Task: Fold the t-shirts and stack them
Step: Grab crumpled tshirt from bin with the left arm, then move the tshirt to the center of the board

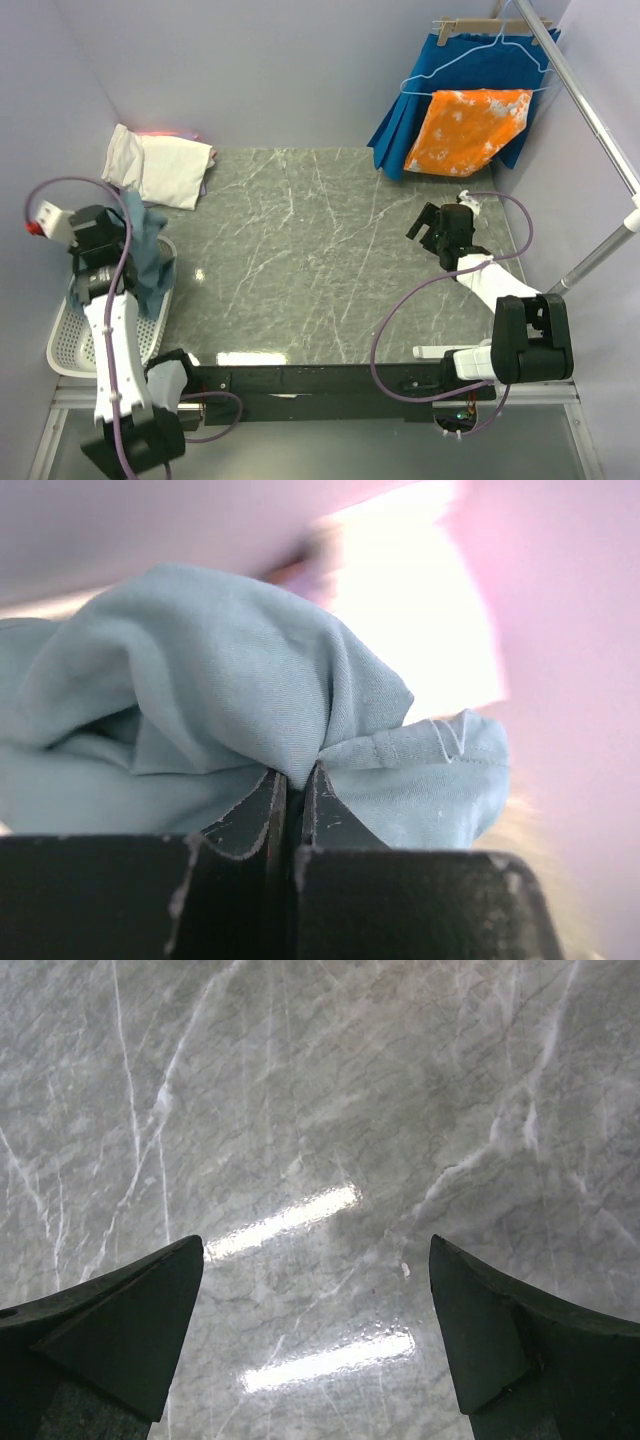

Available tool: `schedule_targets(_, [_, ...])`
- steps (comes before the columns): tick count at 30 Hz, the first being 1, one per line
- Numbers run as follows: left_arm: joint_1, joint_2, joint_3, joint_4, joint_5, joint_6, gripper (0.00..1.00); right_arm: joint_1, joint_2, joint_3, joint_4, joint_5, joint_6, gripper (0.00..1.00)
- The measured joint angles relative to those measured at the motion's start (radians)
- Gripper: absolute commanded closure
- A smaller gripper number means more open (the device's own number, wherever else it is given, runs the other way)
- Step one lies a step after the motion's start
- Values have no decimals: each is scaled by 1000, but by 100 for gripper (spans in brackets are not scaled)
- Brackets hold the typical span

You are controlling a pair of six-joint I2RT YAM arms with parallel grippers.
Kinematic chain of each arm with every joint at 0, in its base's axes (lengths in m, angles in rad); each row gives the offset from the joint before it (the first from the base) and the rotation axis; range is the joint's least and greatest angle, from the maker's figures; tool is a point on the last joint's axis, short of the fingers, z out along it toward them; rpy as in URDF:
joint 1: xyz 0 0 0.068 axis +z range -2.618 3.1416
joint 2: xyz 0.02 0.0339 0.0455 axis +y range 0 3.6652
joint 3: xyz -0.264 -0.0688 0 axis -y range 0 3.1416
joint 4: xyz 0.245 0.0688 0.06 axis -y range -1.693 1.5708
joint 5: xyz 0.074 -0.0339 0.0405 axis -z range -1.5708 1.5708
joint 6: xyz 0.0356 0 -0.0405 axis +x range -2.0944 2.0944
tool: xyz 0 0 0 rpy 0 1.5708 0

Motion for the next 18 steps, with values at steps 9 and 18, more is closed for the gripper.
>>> schedule_targets(9, [-18,-76,260,93,565,72,99,21,-46,-22,18,8,1,0])
schedule_targets(18, [-224,-112,176,292,1040,74,99,44,-166,-42,-18,93,16,0])
